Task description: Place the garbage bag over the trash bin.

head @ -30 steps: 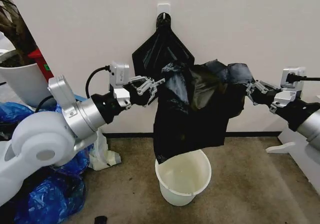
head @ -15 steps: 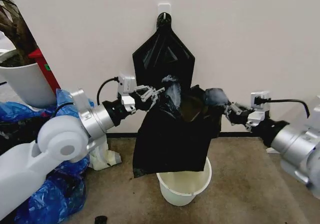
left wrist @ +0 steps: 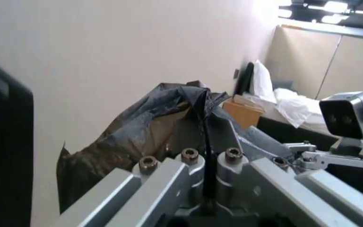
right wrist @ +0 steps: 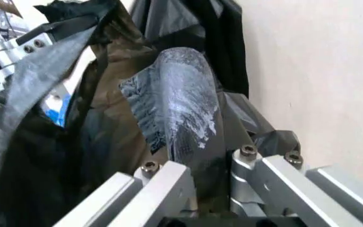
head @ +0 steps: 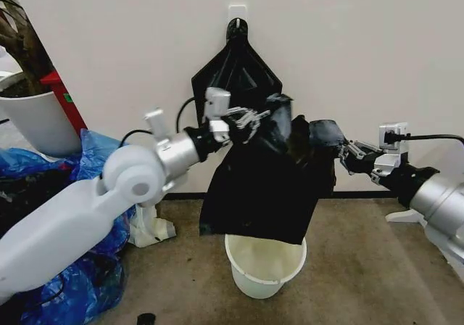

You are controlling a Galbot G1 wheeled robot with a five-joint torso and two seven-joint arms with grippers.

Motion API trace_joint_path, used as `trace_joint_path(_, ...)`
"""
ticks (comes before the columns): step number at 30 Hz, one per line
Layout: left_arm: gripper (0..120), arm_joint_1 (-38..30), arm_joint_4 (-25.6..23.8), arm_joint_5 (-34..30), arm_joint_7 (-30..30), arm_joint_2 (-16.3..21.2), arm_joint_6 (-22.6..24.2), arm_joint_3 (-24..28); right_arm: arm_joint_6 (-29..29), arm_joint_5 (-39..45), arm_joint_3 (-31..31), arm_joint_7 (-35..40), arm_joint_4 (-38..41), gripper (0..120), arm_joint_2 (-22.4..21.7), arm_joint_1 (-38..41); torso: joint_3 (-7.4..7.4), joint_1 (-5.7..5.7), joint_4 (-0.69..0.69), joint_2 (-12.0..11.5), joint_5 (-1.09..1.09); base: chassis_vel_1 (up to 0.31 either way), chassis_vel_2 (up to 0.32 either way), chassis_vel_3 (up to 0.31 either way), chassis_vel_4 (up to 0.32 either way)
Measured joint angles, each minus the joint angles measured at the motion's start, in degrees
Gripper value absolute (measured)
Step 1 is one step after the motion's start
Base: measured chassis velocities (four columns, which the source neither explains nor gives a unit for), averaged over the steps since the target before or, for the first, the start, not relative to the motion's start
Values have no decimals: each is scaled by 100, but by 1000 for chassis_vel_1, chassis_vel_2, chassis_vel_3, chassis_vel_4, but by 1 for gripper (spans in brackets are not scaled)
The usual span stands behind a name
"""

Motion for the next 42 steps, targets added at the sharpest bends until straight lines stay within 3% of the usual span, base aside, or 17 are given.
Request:
trace_joint_path(12, 0, 891, 193, 418, 184, 63, -84, -114, 25, -693, -640, -22, -75, 0, 361, -134, 0, 0, 3, 0, 0, 0, 0, 0, 0)
trace_joint_path(19, 0, 1527, 454, 995, 323, -187, -204, -135, 77, -1274, -1155, -38, -162, 0, 651, -328, -1, 0, 2, 0, -1, 0, 0, 0, 0)
trace_joint_path(34, 0, 2907, 612, 1758, 493, -222, -376, -688, 341, -2383, -1477, -590, -554, 0, 1543, -1013, -1, -1, 2, 0, -2, 0, 0, 0, 0)
trace_joint_path(42, 0, 3259, 676, 1995, 489, -286, -416, -789, 426, -2734, -1529, -850, -641, 0, 1827, -1411, -1, -1, 1, 0, -1, 0, 0, 0, 0)
